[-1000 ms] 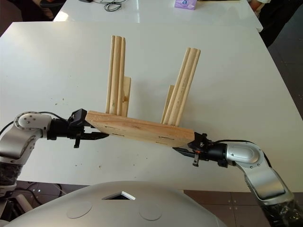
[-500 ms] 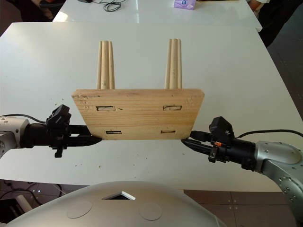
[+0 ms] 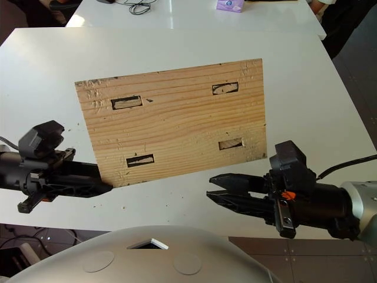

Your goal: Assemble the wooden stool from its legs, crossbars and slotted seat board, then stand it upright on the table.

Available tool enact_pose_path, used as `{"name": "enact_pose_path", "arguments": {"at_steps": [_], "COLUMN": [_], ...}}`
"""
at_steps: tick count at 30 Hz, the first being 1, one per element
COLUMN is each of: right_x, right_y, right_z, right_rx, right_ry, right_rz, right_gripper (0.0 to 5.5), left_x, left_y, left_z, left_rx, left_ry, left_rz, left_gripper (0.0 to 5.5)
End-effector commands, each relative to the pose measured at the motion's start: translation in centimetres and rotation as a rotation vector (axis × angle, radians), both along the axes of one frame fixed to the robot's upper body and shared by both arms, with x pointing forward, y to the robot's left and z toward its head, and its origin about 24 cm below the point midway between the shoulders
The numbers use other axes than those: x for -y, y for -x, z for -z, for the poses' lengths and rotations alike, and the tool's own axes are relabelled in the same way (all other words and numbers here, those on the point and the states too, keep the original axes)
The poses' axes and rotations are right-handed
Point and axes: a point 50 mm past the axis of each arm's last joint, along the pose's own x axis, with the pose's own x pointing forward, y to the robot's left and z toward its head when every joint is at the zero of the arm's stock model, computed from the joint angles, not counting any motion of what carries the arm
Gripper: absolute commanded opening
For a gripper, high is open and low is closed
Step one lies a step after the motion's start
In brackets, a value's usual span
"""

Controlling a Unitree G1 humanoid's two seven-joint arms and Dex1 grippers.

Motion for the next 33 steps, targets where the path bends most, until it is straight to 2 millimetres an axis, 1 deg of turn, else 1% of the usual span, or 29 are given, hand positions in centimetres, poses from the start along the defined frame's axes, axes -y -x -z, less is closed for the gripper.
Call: {"name": "enact_pose_path", "arguments": {"at_steps": [1, 4, 7, 15, 22, 33], "right_x": [-0.4, -0.6, -0.4, 0.0, 0.1, 0.2], "right_y": [0.2, 0.2, -0.1, -0.8, -0.9, -0.4], "right_z": [-0.8, -1.2, -1.7, -2.5, -2.5, -2.5], "right_rx": [0.012, 0.027, 0.048, 0.127, 0.134, 0.107], "right_ry": [0.014, 0.006, 0.006, 0.038, 0.040, 0.026], "right_rz": [-0.017, -0.024, -0.021, -0.020, -0.014, -0.020], "right_gripper": [1.29, 1.29, 1.29, 1.29, 1.29, 1.29], "left_x": [-0.3, -0.7, -1.1, -1.2, -1.7, -2.3], "left_y": [-0.9, -1.6, -2.0, -2.6, -4.0, -3.6], "left_z": [-1.9, -2.5, -2.2, -1.3, -2.1, -1.6], "left_rx": [-0.019, -0.062, -0.100, -0.132, -0.116, -0.224], "left_ry": [0.067, 0.103, 0.095, 0.107, 0.143, 0.147], "left_rz": [-0.021, -0.047, -0.074, -0.121, -0.137, -0.094], "left_gripper": [1.52, 1.52, 1.52, 1.52, 1.52, 1.52]}}
